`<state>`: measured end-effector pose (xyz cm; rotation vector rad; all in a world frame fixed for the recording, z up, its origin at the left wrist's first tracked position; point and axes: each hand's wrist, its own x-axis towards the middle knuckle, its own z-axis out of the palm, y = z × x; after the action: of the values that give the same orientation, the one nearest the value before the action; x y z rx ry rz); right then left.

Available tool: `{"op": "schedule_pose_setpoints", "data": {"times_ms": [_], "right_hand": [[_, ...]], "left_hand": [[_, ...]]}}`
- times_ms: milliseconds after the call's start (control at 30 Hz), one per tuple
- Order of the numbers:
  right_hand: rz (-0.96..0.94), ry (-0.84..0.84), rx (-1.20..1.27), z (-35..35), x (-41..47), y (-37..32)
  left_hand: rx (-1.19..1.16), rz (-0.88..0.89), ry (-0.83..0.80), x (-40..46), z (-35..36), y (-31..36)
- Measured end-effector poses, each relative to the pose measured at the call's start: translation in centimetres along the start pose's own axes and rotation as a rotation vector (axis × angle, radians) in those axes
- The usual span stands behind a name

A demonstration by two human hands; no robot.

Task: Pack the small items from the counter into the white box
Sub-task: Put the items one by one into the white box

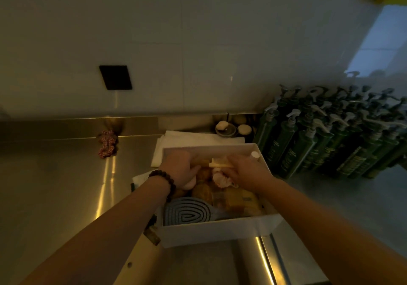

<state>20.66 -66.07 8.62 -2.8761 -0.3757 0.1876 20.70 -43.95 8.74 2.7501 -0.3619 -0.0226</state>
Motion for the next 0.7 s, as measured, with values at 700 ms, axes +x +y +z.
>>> {"op": "schedule_pose_setpoints", "data": {"times_ms": [700], "right_hand": [[-0.242, -0.005, 0.31, 4.4, 2.3, -21.0]], "left_hand": [[-0.041, -0.491, 0.28, -16.6, -6.1, -14.5]]}}
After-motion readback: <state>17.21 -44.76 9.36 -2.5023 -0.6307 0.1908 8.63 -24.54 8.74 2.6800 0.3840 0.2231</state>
